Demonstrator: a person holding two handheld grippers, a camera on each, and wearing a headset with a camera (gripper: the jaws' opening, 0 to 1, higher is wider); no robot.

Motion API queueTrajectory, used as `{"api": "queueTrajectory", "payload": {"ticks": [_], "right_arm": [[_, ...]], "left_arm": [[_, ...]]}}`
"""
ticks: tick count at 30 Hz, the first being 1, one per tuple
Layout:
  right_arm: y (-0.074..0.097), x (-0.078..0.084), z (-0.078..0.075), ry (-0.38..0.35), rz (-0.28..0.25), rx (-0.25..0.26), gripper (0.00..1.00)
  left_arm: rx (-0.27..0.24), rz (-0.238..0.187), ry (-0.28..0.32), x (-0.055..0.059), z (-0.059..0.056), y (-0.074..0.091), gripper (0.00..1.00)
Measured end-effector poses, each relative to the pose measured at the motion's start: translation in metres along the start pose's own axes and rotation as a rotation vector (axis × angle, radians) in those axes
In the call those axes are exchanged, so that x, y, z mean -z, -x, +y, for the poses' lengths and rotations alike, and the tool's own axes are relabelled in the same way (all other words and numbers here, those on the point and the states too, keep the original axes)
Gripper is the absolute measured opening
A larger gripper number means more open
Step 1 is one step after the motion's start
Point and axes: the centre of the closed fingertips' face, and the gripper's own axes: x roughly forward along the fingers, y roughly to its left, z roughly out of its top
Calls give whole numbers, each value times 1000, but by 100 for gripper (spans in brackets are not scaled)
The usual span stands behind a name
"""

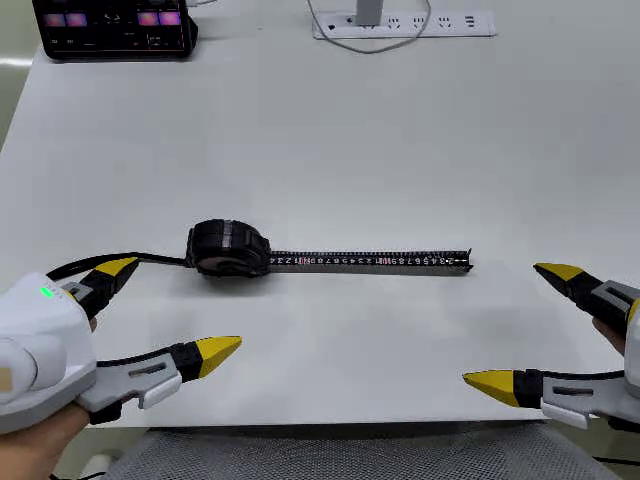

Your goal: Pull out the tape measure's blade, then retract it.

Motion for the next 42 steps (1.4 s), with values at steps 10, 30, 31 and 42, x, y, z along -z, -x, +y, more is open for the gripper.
{"api": "queueTrajectory", "payload": {"ticks": [10,30,31,42], "right_arm": [[-1,-1,-3,-4,-2,0,89],[1,-1,-10,1,5,10,89],[1,-1,-10,1,5,9,89],[-2,0,-9,6,11,4,88]], "left_arm": [[-13,7,36,-7,3,-18,83],[-4,53,110,2,8,-56,82],[-6,53,111,2,8,-57,82],[-26,39,158,0,9,-64,79]]}}
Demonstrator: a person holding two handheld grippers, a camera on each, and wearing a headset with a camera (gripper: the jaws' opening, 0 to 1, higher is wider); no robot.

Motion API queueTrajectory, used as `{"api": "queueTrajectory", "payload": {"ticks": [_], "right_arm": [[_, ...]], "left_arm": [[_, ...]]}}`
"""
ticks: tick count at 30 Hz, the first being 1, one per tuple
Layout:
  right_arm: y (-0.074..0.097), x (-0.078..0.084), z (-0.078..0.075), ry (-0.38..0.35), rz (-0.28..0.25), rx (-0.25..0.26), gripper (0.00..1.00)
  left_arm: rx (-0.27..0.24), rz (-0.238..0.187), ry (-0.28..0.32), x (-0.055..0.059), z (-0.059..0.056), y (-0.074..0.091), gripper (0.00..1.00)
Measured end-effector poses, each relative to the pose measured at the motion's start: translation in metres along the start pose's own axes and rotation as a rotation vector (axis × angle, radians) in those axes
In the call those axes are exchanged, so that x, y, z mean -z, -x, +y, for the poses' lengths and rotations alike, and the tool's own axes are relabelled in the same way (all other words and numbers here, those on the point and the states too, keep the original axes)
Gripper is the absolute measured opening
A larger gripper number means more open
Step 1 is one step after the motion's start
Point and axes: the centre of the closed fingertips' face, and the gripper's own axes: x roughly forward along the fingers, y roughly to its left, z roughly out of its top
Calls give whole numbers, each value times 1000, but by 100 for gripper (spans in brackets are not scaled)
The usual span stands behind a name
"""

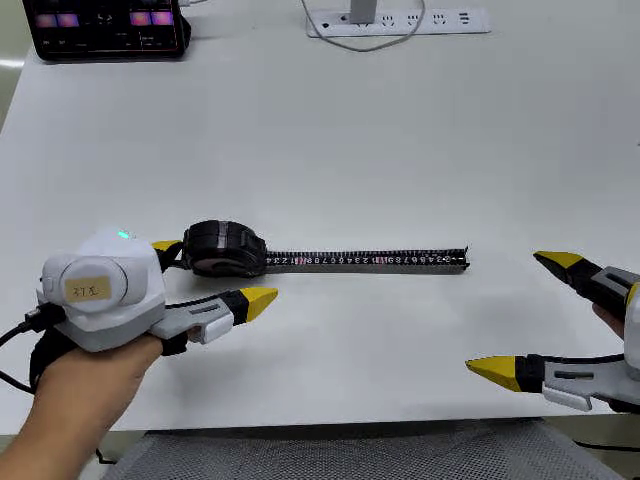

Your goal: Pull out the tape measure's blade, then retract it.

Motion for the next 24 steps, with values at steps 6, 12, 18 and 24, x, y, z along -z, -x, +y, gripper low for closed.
{"api": "queueTrajectory", "payload": {"ticks": [6,12,18,24], "right_arm": [[-1,1,2,6,7,-4,87],[-1,3,0,4,7,-2,87],[-3,1,-4,24,10,-10,85],[-5,0,-13,52,25,-16,81]], "left_arm": [[-19,-14,25,-2,0,-1,78],[-38,-26,52,-3,1,-2,79],[-65,-57,115,-6,2,-5,79],[-105,-73,149,-8,4,-6,78]]}}
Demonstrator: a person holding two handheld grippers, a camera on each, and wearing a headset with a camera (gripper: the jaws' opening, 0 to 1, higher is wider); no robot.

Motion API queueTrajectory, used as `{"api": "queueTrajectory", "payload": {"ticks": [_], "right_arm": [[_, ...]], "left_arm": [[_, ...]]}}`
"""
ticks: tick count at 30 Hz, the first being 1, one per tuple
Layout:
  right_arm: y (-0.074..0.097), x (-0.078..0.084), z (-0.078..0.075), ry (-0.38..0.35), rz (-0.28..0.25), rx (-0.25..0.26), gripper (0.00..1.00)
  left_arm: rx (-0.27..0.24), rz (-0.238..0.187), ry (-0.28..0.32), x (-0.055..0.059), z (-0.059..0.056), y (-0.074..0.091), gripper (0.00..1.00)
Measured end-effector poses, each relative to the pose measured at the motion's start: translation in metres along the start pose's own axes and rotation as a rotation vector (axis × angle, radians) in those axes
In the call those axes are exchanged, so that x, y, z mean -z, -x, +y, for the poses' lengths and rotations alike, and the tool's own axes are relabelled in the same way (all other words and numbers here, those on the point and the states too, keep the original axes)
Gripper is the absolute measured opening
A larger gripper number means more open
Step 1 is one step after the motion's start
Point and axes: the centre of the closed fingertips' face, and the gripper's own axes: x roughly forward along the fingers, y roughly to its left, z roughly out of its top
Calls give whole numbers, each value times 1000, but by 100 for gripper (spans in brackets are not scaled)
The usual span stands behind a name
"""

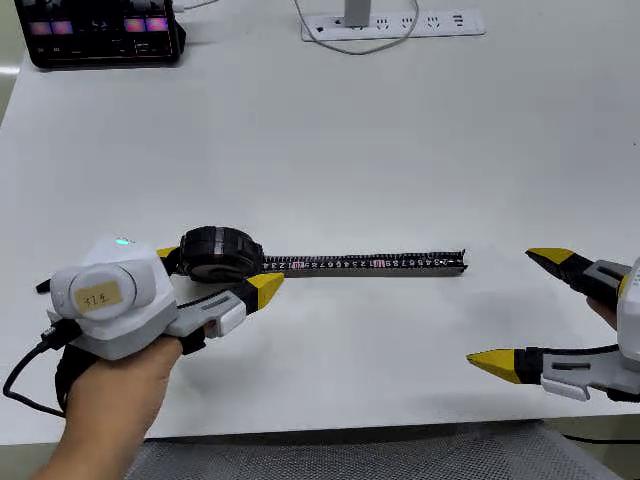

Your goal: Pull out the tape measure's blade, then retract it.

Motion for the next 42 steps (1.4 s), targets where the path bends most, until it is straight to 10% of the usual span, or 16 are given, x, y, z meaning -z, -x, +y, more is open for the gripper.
{"api": "queueTrajectory", "payload": {"ticks": [22,42], "right_arm": [[-5,1,-22,35,28,-7,75],[-8,-2,-25,47,34,-12,73]], "left_arm": [[-168,-58,113,-5,14,-10,69],[-225,-20,55,0,22,-13,58]]}}
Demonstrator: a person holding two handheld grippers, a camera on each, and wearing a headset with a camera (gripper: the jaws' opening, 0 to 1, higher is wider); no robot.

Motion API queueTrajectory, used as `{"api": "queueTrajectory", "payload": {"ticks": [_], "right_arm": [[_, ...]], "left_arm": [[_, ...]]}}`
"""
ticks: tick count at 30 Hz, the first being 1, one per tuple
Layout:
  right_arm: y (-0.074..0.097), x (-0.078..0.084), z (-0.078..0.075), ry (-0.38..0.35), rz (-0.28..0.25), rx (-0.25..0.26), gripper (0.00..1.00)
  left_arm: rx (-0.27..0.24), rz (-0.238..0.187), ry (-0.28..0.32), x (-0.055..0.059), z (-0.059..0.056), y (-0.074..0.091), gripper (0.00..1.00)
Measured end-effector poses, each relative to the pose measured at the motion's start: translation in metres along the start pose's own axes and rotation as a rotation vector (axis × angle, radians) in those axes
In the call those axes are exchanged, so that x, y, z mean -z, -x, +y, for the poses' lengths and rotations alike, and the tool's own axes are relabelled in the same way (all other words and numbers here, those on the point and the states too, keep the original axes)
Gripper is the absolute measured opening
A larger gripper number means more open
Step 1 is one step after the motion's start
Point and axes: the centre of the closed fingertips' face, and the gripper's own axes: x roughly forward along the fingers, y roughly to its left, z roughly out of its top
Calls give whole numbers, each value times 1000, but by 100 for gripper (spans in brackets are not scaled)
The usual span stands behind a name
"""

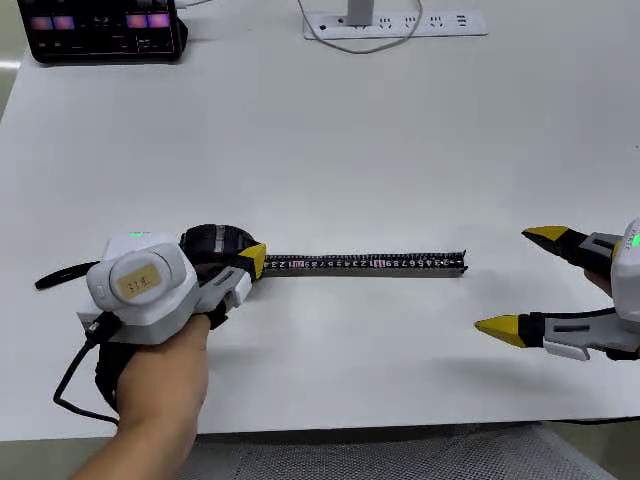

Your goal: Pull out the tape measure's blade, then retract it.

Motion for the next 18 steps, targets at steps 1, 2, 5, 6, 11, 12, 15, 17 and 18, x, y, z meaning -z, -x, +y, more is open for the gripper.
{"api": "queueTrajectory", "payload": {"ticks": [1,2,5,6,11,12,15,17,18], "right_arm": [[0,0,0,1,1,-1,73],[-1,0,-1,6,3,-2,73],[-3,0,-1,18,11,-12,71],[-4,0,-2,23,14,-15,70],[-8,2,-6,51,42,-40,67],[-9,4,-6,60,54,-50,67],[-10,5,-8,84,74,-63,64],[-12,5,-9,89,83,-76,64],[-13,6,-9,94,89,-83,63]], "left_arm": [[-2,3,-5,0,0,0,58],[-3,6,-12,1,1,-2,58],[1,11,-5,2,2,-2,58],[1,12,-5,2,1,-2,58],[1,17,-7,3,1,-2,58],[1,18,-5,2,1,-2,58],[1,19,-6,3,2,-2,58],[1,20,-5,3,2,-2,58],[1,20,-4,3,2,-2,58]]}}
